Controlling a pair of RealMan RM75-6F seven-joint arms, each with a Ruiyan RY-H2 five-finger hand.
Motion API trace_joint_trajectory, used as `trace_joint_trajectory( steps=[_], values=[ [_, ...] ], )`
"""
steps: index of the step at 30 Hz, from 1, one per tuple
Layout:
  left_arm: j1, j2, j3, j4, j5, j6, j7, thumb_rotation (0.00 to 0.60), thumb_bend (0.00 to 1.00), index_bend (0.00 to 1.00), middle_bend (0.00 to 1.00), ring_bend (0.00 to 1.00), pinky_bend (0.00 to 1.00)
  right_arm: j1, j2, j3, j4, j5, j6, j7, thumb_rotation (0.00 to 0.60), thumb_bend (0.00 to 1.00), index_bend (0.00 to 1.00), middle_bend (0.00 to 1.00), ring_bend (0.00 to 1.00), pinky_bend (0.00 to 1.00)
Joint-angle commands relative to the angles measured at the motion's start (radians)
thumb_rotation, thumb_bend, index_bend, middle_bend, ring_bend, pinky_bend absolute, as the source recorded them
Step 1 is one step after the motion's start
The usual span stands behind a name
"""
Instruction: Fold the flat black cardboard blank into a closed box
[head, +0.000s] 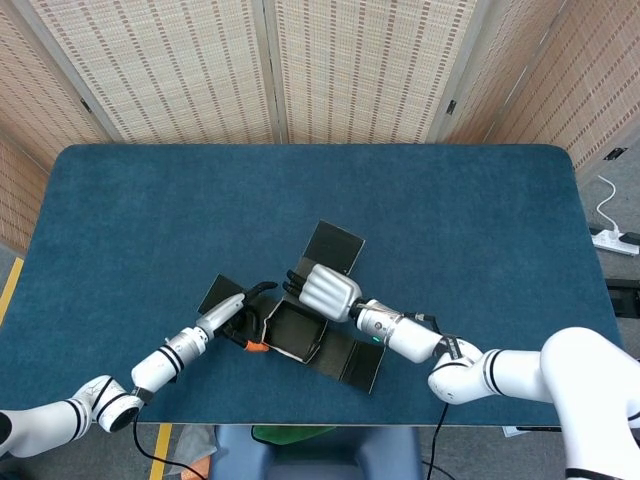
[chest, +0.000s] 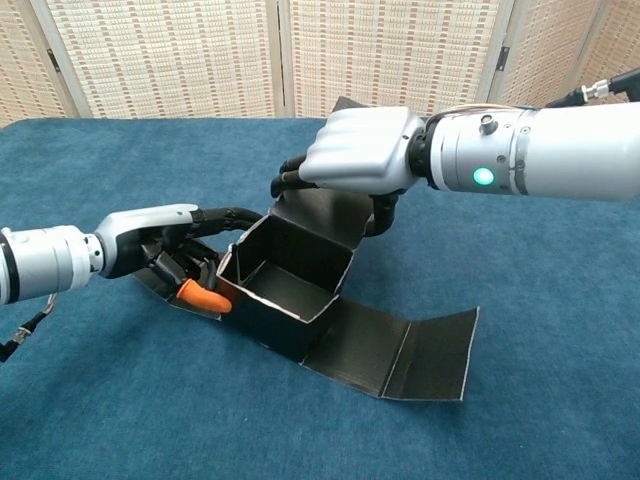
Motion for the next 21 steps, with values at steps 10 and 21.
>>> trace_joint_trajectory(
  steps=[10,21],
  values=[
    [-0.036,-0.034,0.065,0.068,0.058,0.011,-0.213,0.6,0.16,0.29,0.23,0.62,0.82,-0.017,-0.054,0.028,0.084,-0.137,0.018,0.097,0.6,0.32,0.36,0.21,0.73,1.0],
    [-0.047,-0.035,0.065,0.064,0.03,0.004,-0.212,0.6,0.17,0.43,0.39,0.64,0.82,-0.035,-0.002,0.068,0.016,-0.064,-0.032,0.052,0.6,0.27,0.0,0.0,0.64,1.0]
  ],
)
